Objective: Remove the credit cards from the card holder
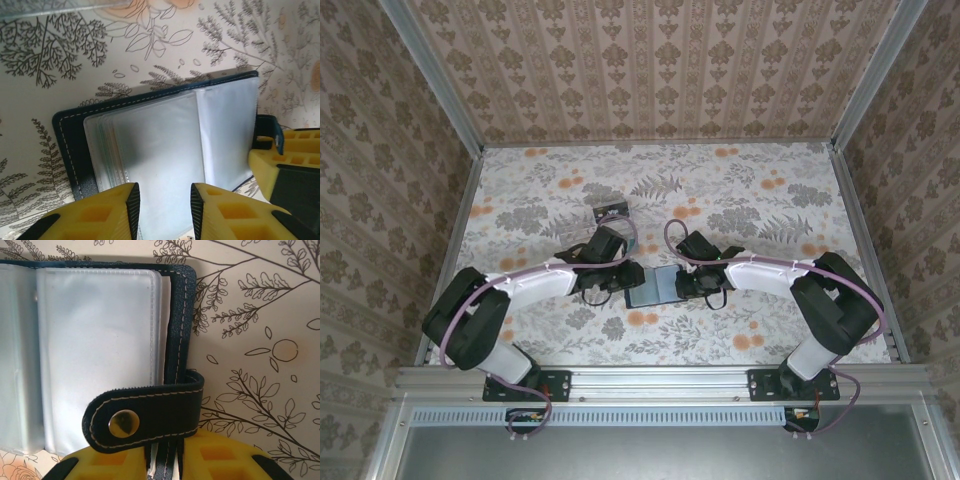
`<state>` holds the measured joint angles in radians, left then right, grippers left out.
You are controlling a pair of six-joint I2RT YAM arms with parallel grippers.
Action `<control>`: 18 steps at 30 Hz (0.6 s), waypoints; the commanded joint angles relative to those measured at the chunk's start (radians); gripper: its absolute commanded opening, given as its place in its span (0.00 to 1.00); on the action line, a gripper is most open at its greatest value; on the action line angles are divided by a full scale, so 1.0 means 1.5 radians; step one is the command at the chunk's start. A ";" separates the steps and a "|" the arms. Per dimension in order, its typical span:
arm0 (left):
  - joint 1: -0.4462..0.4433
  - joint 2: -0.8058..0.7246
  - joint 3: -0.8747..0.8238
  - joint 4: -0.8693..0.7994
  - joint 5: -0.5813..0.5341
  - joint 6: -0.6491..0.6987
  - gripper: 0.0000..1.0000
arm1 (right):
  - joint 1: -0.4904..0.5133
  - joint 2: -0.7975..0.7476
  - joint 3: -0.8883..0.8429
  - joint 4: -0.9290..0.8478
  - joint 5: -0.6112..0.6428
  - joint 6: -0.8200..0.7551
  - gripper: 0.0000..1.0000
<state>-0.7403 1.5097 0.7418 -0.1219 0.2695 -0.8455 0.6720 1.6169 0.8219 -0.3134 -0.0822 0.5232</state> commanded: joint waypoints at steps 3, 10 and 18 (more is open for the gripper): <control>-0.005 0.016 -0.005 -0.020 0.004 -0.012 0.33 | 0.015 0.018 -0.007 -0.005 -0.010 0.007 0.24; -0.007 0.031 -0.009 -0.006 0.020 -0.016 0.33 | 0.019 0.015 -0.011 -0.003 -0.008 0.012 0.24; -0.008 0.046 -0.006 -0.009 0.019 -0.024 0.33 | 0.023 0.008 -0.012 -0.007 -0.003 0.014 0.24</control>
<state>-0.7456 1.5539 0.7383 -0.1238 0.2852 -0.8650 0.6872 1.6169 0.8215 -0.3058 -0.0776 0.5297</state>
